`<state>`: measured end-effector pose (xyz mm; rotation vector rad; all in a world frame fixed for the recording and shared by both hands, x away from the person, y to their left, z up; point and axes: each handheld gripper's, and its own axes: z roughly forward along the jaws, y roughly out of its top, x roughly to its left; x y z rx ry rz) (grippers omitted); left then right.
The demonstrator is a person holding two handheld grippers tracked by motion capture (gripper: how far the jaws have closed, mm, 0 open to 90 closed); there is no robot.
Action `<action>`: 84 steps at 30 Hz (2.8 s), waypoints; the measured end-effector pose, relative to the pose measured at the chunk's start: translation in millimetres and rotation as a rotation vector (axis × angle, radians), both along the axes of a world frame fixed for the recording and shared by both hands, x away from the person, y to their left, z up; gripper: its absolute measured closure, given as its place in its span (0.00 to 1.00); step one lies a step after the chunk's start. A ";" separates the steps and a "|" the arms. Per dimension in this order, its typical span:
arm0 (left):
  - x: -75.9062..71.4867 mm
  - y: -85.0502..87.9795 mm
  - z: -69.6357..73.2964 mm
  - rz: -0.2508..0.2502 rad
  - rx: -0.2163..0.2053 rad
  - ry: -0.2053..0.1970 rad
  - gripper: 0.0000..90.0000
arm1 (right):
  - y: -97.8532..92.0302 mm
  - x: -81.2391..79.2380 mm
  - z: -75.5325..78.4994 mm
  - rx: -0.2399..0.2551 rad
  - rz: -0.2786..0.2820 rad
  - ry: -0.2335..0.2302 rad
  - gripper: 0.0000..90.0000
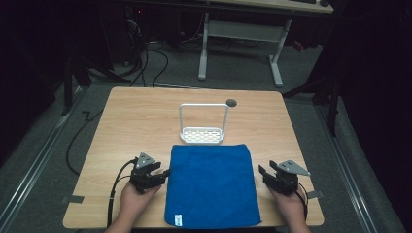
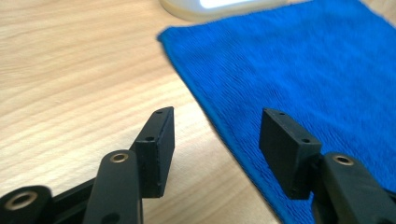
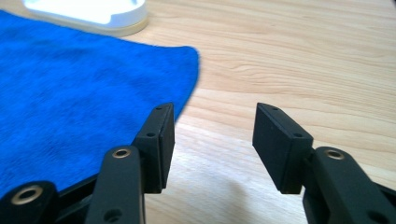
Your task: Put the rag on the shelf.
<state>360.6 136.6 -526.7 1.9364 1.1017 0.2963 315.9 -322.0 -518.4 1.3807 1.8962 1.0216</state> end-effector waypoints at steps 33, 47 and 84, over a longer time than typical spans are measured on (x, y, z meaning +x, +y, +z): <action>-1.4 0.6 6.4 0.024 0.042 -0.106 0.47 | 10.3 4.8 7.0 -0.018 0.073 -0.043 0.23; 6.4 -5.1 12.4 0.037 0.029 -0.098 0.43 | 8.6 2.0 7.7 -0.024 0.064 -0.044 0.28; 75.4 -20.0 -2.4 0.035 0.014 -0.009 0.55 | 25.1 2.1 4.4 -0.033 0.113 -0.042 0.40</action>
